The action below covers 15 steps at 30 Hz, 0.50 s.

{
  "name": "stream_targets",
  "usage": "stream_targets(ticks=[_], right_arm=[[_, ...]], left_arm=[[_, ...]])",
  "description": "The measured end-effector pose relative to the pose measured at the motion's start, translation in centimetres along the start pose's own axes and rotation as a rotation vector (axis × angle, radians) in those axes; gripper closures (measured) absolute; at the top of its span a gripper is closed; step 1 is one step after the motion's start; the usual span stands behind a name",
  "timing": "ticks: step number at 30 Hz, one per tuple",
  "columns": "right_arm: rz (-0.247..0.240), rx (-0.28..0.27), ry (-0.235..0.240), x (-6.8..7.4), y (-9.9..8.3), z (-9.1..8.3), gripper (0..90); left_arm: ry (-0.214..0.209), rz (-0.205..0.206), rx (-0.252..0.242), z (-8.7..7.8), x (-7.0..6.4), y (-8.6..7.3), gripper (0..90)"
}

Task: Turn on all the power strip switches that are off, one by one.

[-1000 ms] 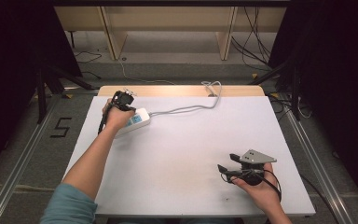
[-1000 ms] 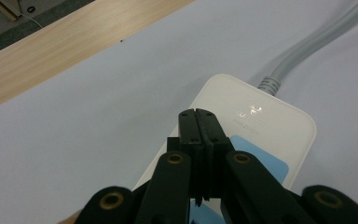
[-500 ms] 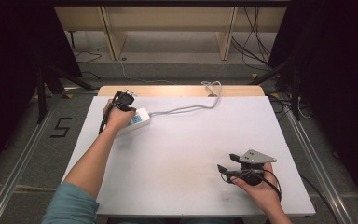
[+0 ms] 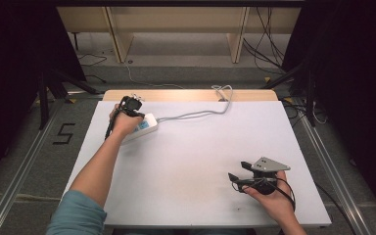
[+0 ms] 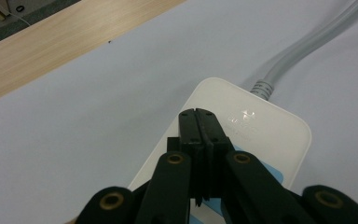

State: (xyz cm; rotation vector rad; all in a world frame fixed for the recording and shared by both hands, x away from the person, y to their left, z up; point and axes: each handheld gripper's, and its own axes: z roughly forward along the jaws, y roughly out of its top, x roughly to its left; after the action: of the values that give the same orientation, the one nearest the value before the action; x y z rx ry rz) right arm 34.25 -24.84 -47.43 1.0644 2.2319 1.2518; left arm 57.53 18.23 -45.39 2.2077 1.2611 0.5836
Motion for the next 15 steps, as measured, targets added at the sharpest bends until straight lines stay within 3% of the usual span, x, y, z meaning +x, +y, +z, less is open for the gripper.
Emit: stream_targets(ticks=[10,12,15], right_arm=[[0.001,0.002,0.001,-0.03,-0.02,-0.04,33.4],[0.0,0.001,0.001,0.01,-0.02,0.01,33.4],[-0.002,0.003,0.003,0.0,-0.01,0.08,33.4]], left_arm=[[0.023,-0.01,0.004,-0.31,0.46,-0.08,89.7],[0.018,0.028,0.011,-0.37,0.33,-0.18,89.6],[0.019,0.031,0.013,-0.38,0.21,-0.16,89.7]])
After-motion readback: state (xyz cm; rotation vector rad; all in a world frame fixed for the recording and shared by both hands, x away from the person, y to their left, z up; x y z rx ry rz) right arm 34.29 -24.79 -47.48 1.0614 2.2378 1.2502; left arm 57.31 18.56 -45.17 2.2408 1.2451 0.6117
